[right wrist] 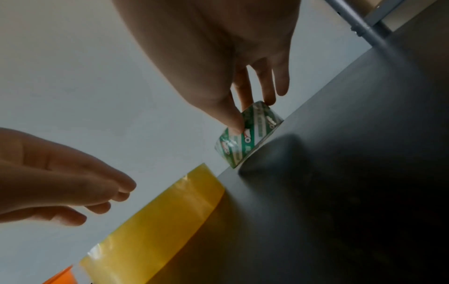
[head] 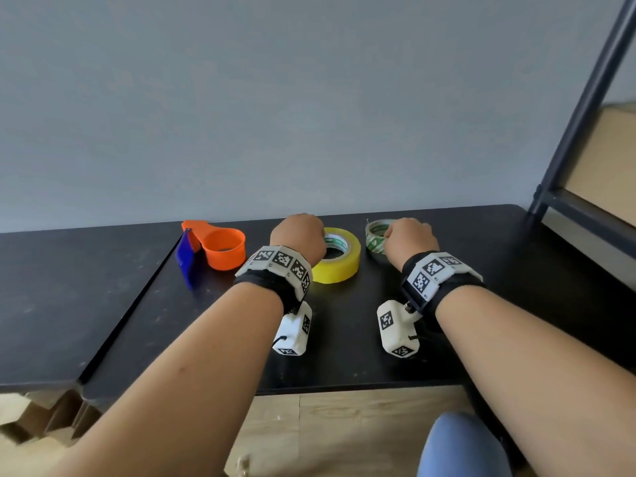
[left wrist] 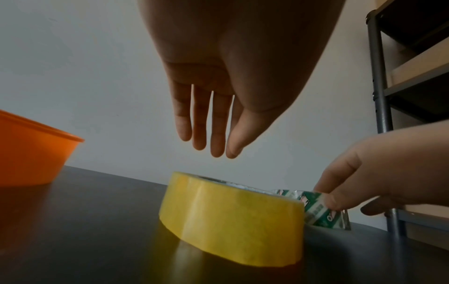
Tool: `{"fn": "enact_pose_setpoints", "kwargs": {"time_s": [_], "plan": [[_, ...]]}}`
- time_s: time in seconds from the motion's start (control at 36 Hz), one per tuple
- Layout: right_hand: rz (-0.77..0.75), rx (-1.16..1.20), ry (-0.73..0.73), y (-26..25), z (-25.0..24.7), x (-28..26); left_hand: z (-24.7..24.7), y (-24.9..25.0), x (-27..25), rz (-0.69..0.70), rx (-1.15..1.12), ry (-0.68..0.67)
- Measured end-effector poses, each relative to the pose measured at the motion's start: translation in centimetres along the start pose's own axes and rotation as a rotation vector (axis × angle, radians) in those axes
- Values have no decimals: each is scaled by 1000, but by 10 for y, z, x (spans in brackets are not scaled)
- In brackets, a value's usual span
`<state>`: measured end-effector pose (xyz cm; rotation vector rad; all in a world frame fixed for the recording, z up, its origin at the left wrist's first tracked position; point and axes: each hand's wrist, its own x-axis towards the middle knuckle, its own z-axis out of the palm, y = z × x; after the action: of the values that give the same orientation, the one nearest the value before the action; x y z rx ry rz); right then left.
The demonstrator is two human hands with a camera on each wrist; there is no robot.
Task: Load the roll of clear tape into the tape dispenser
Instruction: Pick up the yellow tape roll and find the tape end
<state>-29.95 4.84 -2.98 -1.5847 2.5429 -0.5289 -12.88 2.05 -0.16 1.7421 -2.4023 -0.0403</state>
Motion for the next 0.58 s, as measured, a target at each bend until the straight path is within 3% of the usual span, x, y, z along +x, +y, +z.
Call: {"fn": "enact_pose_setpoints", "kwargs": {"time_s": [0.17,0.25,0.42,0.58], "plan": [[16,0,-75,-5,3,1,1,-2,1,3,18,-4],[16,-19,-41,-9,1,-1,2,-4,1,-2,18,-4],[-198,103,73,-26,0,-7,0,-18,-1,-24,-6,16],[-354,146,-138,-55,6,-24,-1,-39,-8,-48,-8,29]]}}
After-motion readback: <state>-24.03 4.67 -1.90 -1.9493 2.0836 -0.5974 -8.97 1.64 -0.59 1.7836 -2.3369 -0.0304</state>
